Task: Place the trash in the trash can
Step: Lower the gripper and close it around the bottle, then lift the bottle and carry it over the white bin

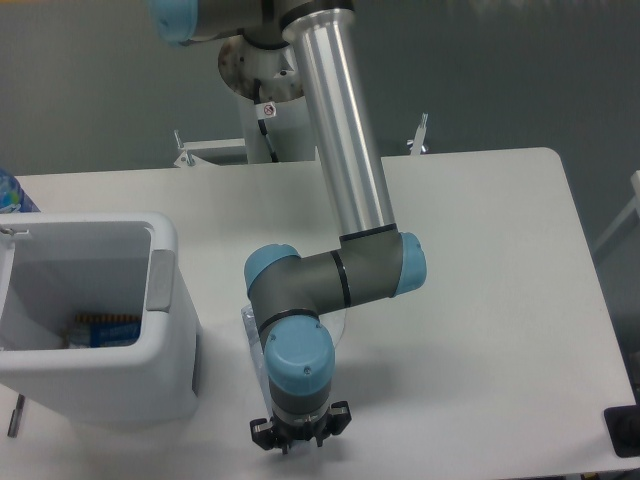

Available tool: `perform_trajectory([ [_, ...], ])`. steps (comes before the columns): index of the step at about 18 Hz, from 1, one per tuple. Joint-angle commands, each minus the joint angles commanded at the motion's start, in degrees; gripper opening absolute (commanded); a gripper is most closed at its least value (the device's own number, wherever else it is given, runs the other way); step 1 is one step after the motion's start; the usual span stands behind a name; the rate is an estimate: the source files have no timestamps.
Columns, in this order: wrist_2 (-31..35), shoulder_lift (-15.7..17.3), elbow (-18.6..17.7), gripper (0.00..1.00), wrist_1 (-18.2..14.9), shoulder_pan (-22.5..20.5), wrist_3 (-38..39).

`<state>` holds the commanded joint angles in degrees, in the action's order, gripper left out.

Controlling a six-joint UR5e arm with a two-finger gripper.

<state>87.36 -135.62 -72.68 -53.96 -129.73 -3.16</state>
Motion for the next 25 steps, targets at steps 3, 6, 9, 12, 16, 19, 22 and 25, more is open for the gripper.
perform_trajectory([
  [3, 0.2, 0.2, -0.3, 0.26, 0.0, 0.2, 0.0],
  [6, 1.0, 0.3, -0.3, 0.25, 0.0, 0.2, 0.0],
  [9, 1.0, 0.4, -0.2, 0.25, 0.0, 0.2, -0.1],
  [12, 0.4, 2.0, 0.8, 0.25, 0.1, -0.2, -0.7],
  [16, 0.3, 4.7, 4.1, 0.25, 0.8, -2.5, -0.9],
  [19, -1.7, 7.1, 5.9, 0.25, 2.8, -5.0, -0.8],
  [22, -5.6, 10.5, 6.9, 0.25, 5.2, -7.5, -0.4],
  [25, -8.3, 13.1, 8.6, 0.25, 6.0, -8.9, -0.4],
])
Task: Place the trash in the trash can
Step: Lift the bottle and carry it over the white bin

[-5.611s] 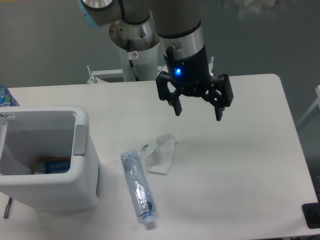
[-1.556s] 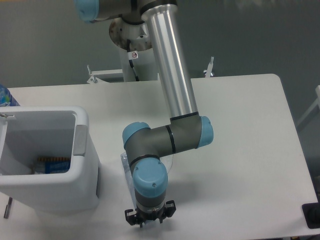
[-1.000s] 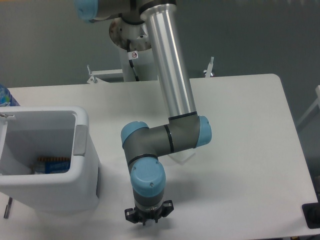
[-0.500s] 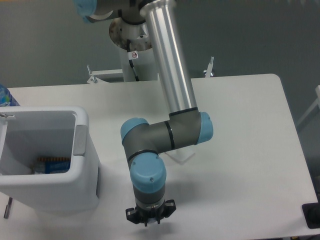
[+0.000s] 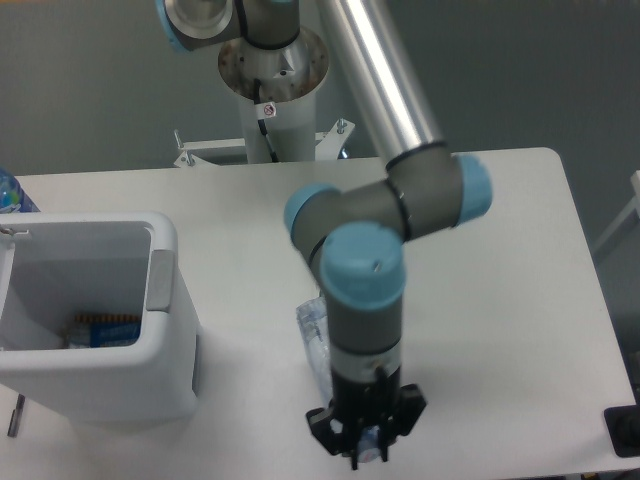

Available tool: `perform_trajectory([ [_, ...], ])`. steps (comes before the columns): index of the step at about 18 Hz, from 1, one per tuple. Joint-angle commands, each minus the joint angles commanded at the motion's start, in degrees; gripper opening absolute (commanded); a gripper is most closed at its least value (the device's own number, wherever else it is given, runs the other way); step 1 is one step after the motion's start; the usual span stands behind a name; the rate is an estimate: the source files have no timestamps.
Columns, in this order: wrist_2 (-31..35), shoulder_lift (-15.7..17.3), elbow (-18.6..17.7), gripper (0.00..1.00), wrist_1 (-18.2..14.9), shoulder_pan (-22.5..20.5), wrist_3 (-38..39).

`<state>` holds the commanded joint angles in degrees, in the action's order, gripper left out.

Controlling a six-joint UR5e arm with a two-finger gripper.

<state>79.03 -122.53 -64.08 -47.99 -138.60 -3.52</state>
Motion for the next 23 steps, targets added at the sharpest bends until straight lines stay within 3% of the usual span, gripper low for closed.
perform_trajectory([
  [3, -4.7, 3.2, 1.1, 0.25, 0.4, -1.1, 0.1],
  [6, -9.6, 7.0, -0.1, 0.25, 0.3, -1.3, 0.1],
  [10, -11.3, 10.3, -0.2, 0.25, 0.3, -0.3, 0.3],
  [17, -11.2, 14.4, -0.3, 0.25, 0.4, 5.9, 0.1],
  [20, -11.2, 16.2, -2.0, 0.25, 0.4, 8.7, 0.2],
  [23, -11.2, 16.6, -2.3, 0.25, 0.4, 11.4, 0.3],
])
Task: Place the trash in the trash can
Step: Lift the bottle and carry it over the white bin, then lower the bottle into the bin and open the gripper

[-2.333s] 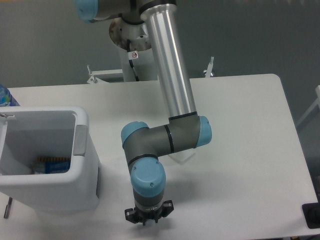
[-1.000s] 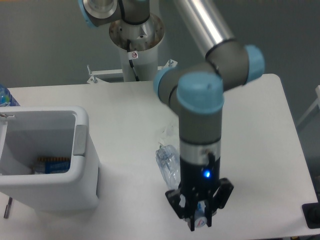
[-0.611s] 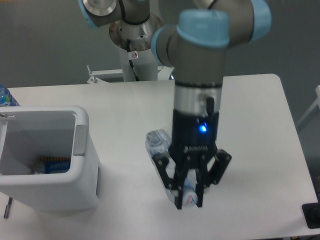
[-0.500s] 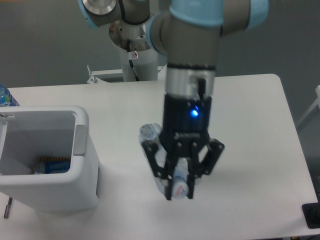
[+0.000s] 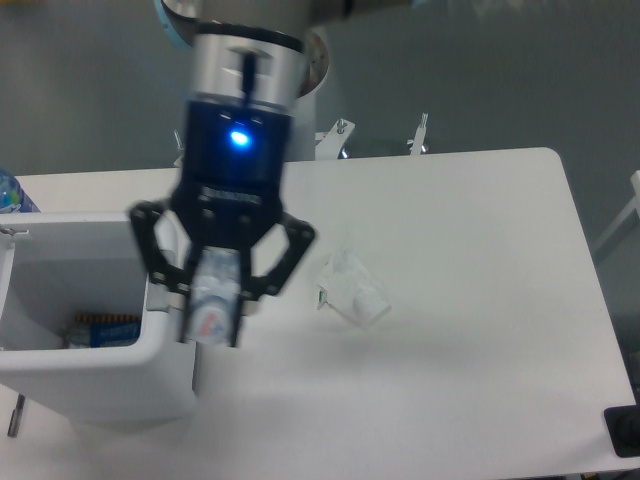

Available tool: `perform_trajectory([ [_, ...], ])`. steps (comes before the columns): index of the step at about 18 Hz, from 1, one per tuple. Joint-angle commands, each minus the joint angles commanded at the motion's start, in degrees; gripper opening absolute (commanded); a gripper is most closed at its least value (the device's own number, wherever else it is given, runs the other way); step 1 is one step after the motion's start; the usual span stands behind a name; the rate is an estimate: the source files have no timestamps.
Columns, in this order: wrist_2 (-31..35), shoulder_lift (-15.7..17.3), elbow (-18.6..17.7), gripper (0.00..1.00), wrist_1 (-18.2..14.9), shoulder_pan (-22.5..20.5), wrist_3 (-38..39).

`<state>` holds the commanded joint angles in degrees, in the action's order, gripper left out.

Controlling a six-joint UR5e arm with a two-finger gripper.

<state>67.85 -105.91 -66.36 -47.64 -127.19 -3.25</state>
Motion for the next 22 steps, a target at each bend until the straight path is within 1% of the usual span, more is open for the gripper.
perform_trajectory([
  [7, 0.1, -0.5, -0.4, 0.25, -0.1, 4.7, 0.4],
  [10, 0.0, -1.4, -0.7, 0.26, 0.0, 5.0, 0.4],
  [14, 0.0, -1.8, -0.7, 0.26, 0.0, 5.5, 0.4],
  [20, 0.1, -4.0, -0.6, 0.27, 0.0, 6.6, -0.1],
  [22, 0.1, -4.4, -0.1, 0.29, 0.5, 6.7, -0.1],
])
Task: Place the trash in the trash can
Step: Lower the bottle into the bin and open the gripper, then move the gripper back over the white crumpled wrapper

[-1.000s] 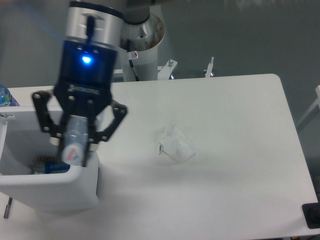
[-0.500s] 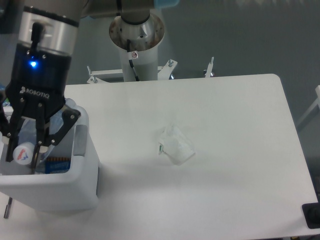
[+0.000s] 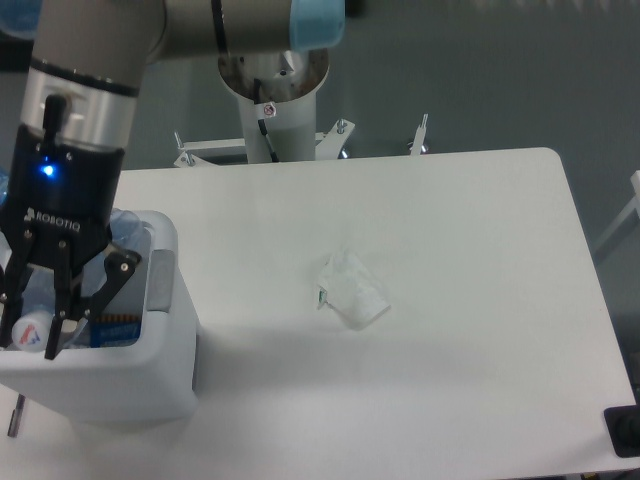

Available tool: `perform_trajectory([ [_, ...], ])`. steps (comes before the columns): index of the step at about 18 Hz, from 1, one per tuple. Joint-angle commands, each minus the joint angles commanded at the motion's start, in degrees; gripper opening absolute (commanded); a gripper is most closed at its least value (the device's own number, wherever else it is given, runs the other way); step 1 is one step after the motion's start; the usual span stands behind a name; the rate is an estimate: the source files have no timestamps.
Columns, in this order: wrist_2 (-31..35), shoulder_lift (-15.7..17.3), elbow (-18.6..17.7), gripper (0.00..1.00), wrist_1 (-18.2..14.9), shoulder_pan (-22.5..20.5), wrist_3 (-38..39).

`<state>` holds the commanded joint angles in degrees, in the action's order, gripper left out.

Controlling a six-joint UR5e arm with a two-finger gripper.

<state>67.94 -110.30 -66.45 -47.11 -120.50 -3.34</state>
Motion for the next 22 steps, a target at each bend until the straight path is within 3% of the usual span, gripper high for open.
perform_trajectory([
  [3, 0.0, -0.4, -0.4, 0.3, 2.7, 0.6, 0.4],
  [14, 0.0, -2.3, -2.3, 0.33, 3.0, 2.7, 0.1],
  [15, 0.0, -2.5, -2.4, 0.43, 3.0, 2.7, -0.1],
  [16, 0.0, -2.5, -2.4, 0.66, 3.0, 2.7, -0.3],
  [17, 0.2, -2.5, -2.3, 0.96, 3.0, 2.6, -1.0],
  [18, 0.3, -2.4, -2.5, 1.0, 3.0, 2.6, -1.3],
  [22, 0.4, -1.8, -3.3, 1.0, 3.0, 2.6, 1.2],
])
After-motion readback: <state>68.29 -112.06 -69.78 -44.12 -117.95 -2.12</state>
